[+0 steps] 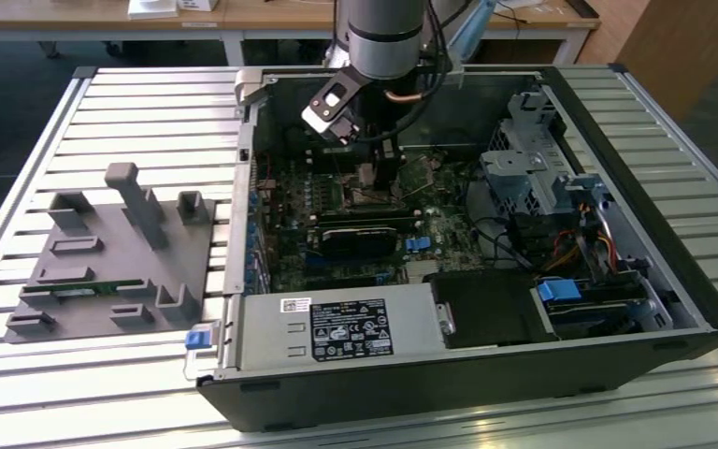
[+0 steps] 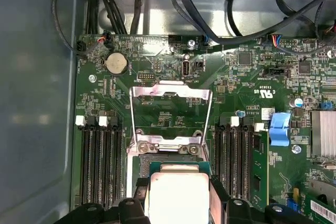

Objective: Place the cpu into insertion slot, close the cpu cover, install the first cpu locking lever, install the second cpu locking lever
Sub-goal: 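Place the cpu into insertion slot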

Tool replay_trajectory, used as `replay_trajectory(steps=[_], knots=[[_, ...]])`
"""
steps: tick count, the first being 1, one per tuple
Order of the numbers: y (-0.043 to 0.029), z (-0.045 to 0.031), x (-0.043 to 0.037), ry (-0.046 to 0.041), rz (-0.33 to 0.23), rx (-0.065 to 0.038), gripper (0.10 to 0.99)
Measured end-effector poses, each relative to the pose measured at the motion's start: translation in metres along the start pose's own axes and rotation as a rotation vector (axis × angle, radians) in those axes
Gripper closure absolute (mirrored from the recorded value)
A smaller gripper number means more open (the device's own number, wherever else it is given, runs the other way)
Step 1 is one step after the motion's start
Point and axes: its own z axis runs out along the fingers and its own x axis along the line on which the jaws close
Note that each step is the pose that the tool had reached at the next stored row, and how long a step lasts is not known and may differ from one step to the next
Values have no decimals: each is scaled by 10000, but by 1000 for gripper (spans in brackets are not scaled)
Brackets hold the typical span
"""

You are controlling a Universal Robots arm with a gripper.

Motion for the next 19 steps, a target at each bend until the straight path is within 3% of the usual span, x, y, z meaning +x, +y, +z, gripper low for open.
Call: replay_trajectory(steps=[2,5,19], knots=[[-7,122,-2,0,0,0,549],[-11,182,-3,1,0,0,549],[-10,161,19,1,-1,0,549]])
